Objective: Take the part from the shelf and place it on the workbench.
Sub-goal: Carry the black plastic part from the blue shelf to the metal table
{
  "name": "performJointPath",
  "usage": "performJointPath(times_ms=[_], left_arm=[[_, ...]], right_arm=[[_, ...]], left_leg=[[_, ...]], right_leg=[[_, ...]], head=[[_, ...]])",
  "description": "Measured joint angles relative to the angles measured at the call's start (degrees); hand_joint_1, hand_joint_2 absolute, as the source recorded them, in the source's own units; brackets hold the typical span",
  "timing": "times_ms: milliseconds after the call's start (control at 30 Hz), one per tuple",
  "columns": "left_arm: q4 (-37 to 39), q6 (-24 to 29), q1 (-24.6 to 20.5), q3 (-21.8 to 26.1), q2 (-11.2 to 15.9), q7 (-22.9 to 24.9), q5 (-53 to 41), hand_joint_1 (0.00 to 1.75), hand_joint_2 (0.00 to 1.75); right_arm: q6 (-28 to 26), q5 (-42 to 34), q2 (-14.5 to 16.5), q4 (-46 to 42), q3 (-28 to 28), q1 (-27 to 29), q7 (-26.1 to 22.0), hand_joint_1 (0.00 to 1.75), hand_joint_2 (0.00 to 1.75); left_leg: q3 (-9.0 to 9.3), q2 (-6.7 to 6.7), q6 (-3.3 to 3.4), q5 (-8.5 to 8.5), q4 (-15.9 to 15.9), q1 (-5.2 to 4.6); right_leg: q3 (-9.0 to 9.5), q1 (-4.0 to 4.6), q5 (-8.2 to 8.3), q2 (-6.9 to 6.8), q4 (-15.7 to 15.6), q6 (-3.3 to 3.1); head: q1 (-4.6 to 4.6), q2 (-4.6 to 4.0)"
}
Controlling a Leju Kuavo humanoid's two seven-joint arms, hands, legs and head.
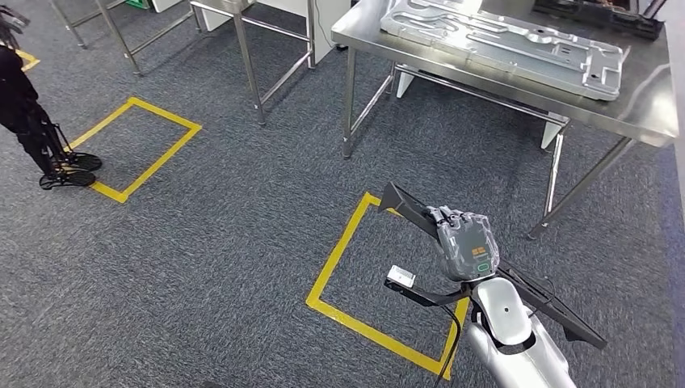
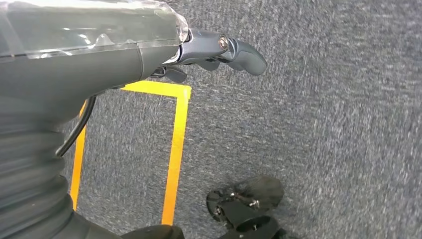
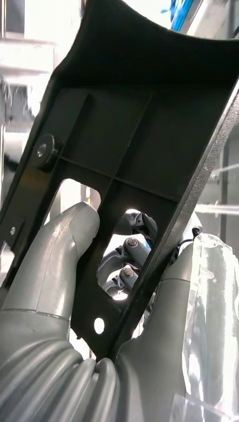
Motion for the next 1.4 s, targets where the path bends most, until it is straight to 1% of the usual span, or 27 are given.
performJointPath(times_ms=[33,67,100,167,233,300,367,433,467,500,533,600,667,733,800,867,933,967,1033,1067,1100,1167,1200,1233,1300,1333,1400], left_arm=[[0.0,-0.1,0.0,0.0,0.0,0.0,0.0,0.0,1.75],[0.0,-0.1,-0.1,0.0,0.0,0.0,0.0,0.0,1.75],[0.0,-0.2,-0.2,0.0,-0.1,0.1,0.0,0.0,1.75],[0.0,-0.3,-0.4,0.0,-0.2,0.4,0.0,0.0,1.75],[0.0,-0.4,-0.5,0.0,-0.3,0.9,0.0,0.0,1.75],[0.0,-0.4,-0.6,0.0,-0.3,1.2,0.0,0.0,1.75],[0.0,-0.3,-0.7,0.0,-0.3,1.3,-0.1,0.0,1.75],[0.0,-0.2,-0.7,0.0,-0.3,1.3,-0.3,0.0,1.75],[0.0,-0.2,-0.6,0.0,-0.3,1.3,-0.4,0.0,1.75],[0.0,-0.2,-0.5,0.0,-0.3,1.3,-0.5,0.0,1.75],[0.0,-0.2,-0.5,0.0,-0.3,1.3,-0.5,0.0,1.75],[0.0,-0.2,-0.5,0.0,-0.3,1.3,-0.5,0.0,1.75],[0.0,-0.2,-0.6,0.0,-0.3,1.3,-0.6,0.0,1.75],[0.0,-0.1,-0.6,0.0,-0.3,1.4,-0.5,0.0,1.75],[0.0,-0.1,-0.7,0.0,-0.4,1.5,-0.5,0.0,1.75],[0.0,-0.2,-0.9,0.0,-0.5,1.5,-0.6,0.0,1.75],[0.0,-0.2,-0.9,0.0,-0.6,1.5,-0.6,0.0,1.75],[0.0,-0.3,-0.8,0.0,-0.6,1.5,-0.6,0.0,1.75],[0.0,-0.3,-0.6,0.0,-0.6,1.5,-0.6,0.0,1.75],[0.0,-0.3,-0.6,0.0,-0.7,1.5,-0.6,0.0,1.75],[0.0,-0.3,-0.7,0.0,-0.7,1.5,-0.6,0.0,1.75],[0.0,-0.3,-0.7,0.0,-0.7,1.5,-0.6,0.0,1.75],[0.0,-0.3,-0.8,0.0,-0.8,1.5,-0.6,0.0,1.75],[0.0,-0.3,-0.8,0.0,-0.8,1.5,-0.6,0.0,1.75],[0.0,-0.3,-0.9,0.0,-0.8,1.5,-0.6,0.0,1.75],[0.0,-0.4,-0.9,0.0,-0.8,1.5,-0.6,0.0,1.75],[0.0,-0.4,-1.0,0.0,-0.7,1.5,-0.6,0.0,1.75]], right_arm=[[0.1,-0.1,0.0,0.0,-0.2,0.0,0.1,1.75,1.75],[0.1,-0.2,0.0,0.1,-0.4,-0.1,0.1,1.75,1.75],[0.3,-0.4,0.0,0.1,-0.6,-0.2,0.2,1.75,1.75],[0.6,-0.8,0.0,0.1,-1.0,-0.8,0.2,1.75,1.75],[0.8,-1.2,0.0,0.2,-1.2,-1.3,0.2,1.75,1.75],[0.9,-1.3,0.0,0.2,-1.4,-1.4,0.2,1.75,1.75],[1.0,-1.4,0.0,0.3,-1.6,-1.8,0.2,1.75,1.75],[1.0,-1.4,0.1,0.4,-1.6,-2.2,0.3,1.75,1.75],[1.0,-1.4,0.1,0.5,-1.6,-2.3,0.3,1.75,1.75],[1.0,-1.4,0.2,0.6,-1.6,-2.4,0.3,1.75,1.75],[1.0,-1.4,0.2,0.6,-1.6,-2.4,0.3,1.75,1.75],[1.0,-1.4,0.2,0.7,-1.6,-2.5,0.3,1.75,1.75],[1.0,-1.4,0.3,0.8,-1.6,-2.7,0.3,1.75,1.75],[1.0,-1.4,0.3,0.8,-1.6,-2.9,0.2,1.75,1.75],[1.0,-1.4,0.3,0.9,-1.6,-2.9,0.2,1.75,1.75],[1.0,-1.5,0.2,0.9,-1.7,-3.0,0.1,1.75,1.75],[1.0,-1.6,0.2,0.9,-1.9,-3.3,0.0,1.75,1.75],[1.0,-1.6,0.2,1.0,-1.9,-3.3,0.0,1.75,1.75],[1.1,-1.6,0.2,1.1,-1.9,-3.1,-0.1,1.75,1.75],[1.1,-1.6,0.2,1.2,-1.9,-3.1,-0.1,1.75,1.75],[1.1,-1.6,0.2,1.2,-1.9,-3.1,-0.1,1.75,1.75],[1.1,-1.6,0.2,1.2,-2.0,-3.2,-0.1,1.75,1.75],[1.1,-1.6,0.2,1.2,-2.1,-3.3,-0.1,1.75,1.75],[1.1,-1.6,0.2,1.2,-2.1,-3.3,-0.1,1.75,1.75],[1.1,-1.7,0.2,1.2,-2.2,-3.3,-0.1,1.75,1.75],[1.1,-1.7,0.2,1.2,-2.2,-3.3,-0.1,1.75,1.75],[1.1,-1.7,0.2,1.2,-2.2,-3.4,-0.1,1.75,1.75]], left_leg=[[0.01,0.64,-0.05,-0.07,0.0,-0.01],[0.08,1.22,-0.16,-0.16,0.1,-0.01],[0.22,1.75,-0.3,-0.29,0.1,-0.03],[0.49,2.69,-0.79,-0.65,0.2,-0.35],[0.68,3.56,-1.37,-0.95,0.2,-0.65],[0.8,4.03,-2.0,-1.32,0.4,-0.56],[-0.3,2.21,-2.64,-3.18,3.1,-0.35],[-3.67,-0.21,-3.05,-6.84,10.3,-0.21],[-5.68,-0.64,-3.13,-8.39,14.3,-0.2],[-7.12,-0.77,-3.14,-8.95,17.0,-0.2],[-7.63,-0.83,-3.06,-8.32,17.5,-0.2],[-5.5,-1.5,-2.64,-4.12,11.8,-0.2],[-2.21,-3.71,-1.99,-0.73,4.1,-0.16],[-0.97,-4.88,-1.48,-0.2,1.2,-0.25],[-0.75,-3.88,-0.96,0.05,0.6,-0.21],[-0.37,-2.7,-0.25,0.44,-0.1,0.05],[-0.16,-1.5,0.19,0.54,-0.5,0.04],[-0.15,-0.85,0.26,0.48,-0.5,-0.02],[-0.12,0.42,0.24,0.3,-0.5,-0.09],[-0.04,1.01,0.15,0.18,-0.4,-0.09],[0.11,1.59,0.02,0.0,-0.3,-0.08],[0.48,2.62,-0.44,-0.46,-0.1,-0.27],[0.63,3.04,-0.73,-0.67,0.0,-0.4],[0.75,3.43,-1.06,-0.84,0.0,-0.52],[0.94,4.2,-1.71,-1.12,0.0,-0.56],[0.91,3.88,-2.03,-1.54,0.3,-0.47],[-0.54,1.79,-2.51,-4.0,4.0,-0.27]], right_leg=[[0.06,-0.01,0.7,-0.16,-0.1,0.05],[1.39,-0.01,2.34,-0.46,-2.6,0.03],[3.67,0.04,4.36,-1.2,-6.7,-0.1],[7.5,0.47,6.7,-2.94,-13.9,-0.7],[8.35,0.85,6.81,-3.16,-16.0,-1.38],[8.22,0.68,6.94,-1.99,-16.1,-1.97],[8.3,0.36,7.11,-0.98,-16.3,-2.61],[8.34,0.26,7.15,0.0,-16.4,-3.03],[8.34,0.3,7.14,0.57,-16.3,-3.14],[8.35,0.33,7.12,1.19,-16.3,-3.17],[8.39,0.37,7.11,1.86,-16.3,-3.17],[8.56,0.4,7.04,3.28,-16.2,-3.07],[8.51,0.42,6.93,4.56,-15.9,-2.73],[8.13,0.22,7.04,5.64,-15.8,-2.07],[7.88,-0.01,7.21,6.51,-16.0,-1.29],[7.07,0.16,5.98,4.76,-14.2,-0.69],[4.06,0.21,2.59,1.54,-8.0,-0.17],[2.04,0.09,0.85,0.61,-4.0,0.1],[-0.14,-0.21,0.07,-0.04,0.2,0.52],[0.51,-0.32,1.33,-0.27,-1.1,0.62],[2.34,-0.38,3.35,-0.76,-4.7,0.63],[6.68,-0.15,6.49,-2.78,-13.0,0.1],[7.96,0.05,7.16,-3.41,-15.5,-0.31],[8.37,0.26,7.18,-3.61,-16.4,-0.71],[8.25,0.3,7.28,-2.38,-16.4,-1.39],[8.29,0.17,7.36,-1.84,-16.5,-1.71],[8.46,-0.17,7.54,-0.82,-16.8,-2.39]], head=[[0.0,0.0],[0.0,0.0],[0.0,0.0],[0.0,0.0],[-0.01,0.0],[-0.01,0.0],[-0.01,0.0],[-0.01,0.0],[-0.01,0.0],[-0.01,0.0],[-0.01,0.0],[-0.01,0.0],[0.0,0.0],[-0.01,0.0],[-0.02,0.0],[-0.01,0.0],[0.0,0.0],[-0.01,0.0],[-0.01,0.0],[-0.01,0.0],[-0.01,0.0],[-0.01,0.0],[-0.01,0.0],[-0.01,0.0],[-0.01,0.0],[-0.01,0.0],[-0.01,0.0]])
